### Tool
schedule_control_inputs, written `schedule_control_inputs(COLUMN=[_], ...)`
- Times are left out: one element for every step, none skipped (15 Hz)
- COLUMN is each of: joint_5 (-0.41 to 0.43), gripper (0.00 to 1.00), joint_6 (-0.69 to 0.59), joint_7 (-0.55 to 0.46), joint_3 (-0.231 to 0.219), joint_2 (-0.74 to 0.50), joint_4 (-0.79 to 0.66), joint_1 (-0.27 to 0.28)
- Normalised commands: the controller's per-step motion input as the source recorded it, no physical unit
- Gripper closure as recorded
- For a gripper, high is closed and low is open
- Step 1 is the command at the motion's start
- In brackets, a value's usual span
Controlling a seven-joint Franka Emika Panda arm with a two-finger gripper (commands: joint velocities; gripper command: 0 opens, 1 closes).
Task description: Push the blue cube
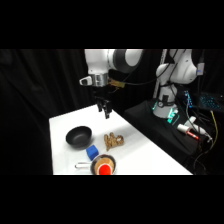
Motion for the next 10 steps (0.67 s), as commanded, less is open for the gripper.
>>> schedule_control_inputs(joint_5=[-0.004,-0.035,-0.068,-0.144,-0.138,-0.157,-0.161,-0.183,-0.177,-0.155], gripper=[0.0,0.0,0.0,0.0,0.0,0.0,0.0,0.0,0.0,0.0], joint_6=[-0.02,0.01,0.06,0.17,0.16,0.18,0.17,0.18,0.17,0.12], joint_7=[0.01,0.04,0.06,0.12,0.13,0.15,0.15,0.16,0.16,0.15], joint_3=[0.023,0.023,0.023,0.022,0.027,0.031,0.04,0.041,0.041,0.04], joint_2=[0.0,0.01,0.02,0.05,0.1,0.12,0.17,0.2,0.22,0.25], joint_4=[0.01,0.01,0.02,0.04,0.09,0.12,0.18,0.22,0.26,0.3], joint_1=[-0.022,-0.018,-0.013,-0.001,0.005,0.014,0.027,0.037,0.043,0.047])
